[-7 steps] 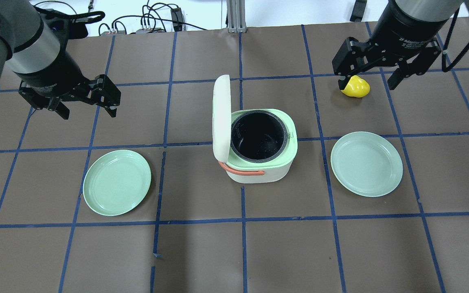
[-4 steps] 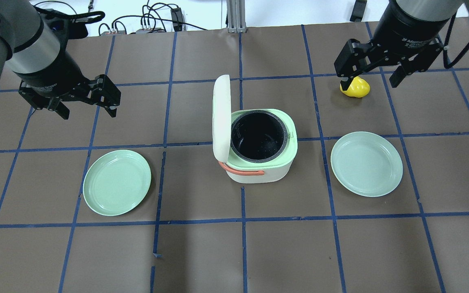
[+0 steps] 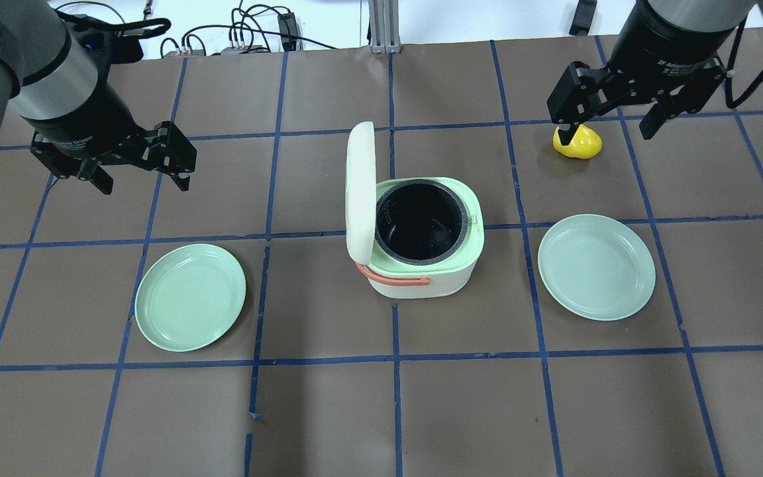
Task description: Press rice cooker button
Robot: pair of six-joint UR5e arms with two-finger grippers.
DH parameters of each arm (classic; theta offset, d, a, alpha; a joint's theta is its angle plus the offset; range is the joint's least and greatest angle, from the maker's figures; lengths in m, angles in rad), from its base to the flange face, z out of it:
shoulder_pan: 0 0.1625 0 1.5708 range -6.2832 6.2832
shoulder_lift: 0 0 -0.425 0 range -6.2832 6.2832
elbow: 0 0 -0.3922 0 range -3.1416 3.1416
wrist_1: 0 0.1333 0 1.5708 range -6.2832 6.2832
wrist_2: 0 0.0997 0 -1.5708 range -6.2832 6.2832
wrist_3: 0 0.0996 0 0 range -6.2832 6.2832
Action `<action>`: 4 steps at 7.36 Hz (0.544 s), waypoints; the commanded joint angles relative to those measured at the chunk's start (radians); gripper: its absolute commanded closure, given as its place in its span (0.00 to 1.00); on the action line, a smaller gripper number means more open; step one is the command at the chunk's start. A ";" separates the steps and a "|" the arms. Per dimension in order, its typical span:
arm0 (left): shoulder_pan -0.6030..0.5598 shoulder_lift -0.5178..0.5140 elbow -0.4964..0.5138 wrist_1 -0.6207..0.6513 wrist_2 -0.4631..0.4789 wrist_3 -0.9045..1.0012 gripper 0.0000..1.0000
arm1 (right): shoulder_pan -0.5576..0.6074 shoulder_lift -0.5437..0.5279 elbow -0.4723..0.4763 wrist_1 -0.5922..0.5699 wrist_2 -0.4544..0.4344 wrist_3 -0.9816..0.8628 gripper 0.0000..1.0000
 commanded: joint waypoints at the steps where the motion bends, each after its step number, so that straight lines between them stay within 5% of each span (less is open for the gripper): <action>1: 0.000 0.000 0.000 0.000 0.000 0.000 0.00 | 0.000 0.000 0.000 -0.001 -0.004 0.088 0.01; 4: 0.000 0.000 0.000 0.000 0.000 -0.001 0.00 | 0.000 0.000 0.003 -0.001 0.002 0.088 0.01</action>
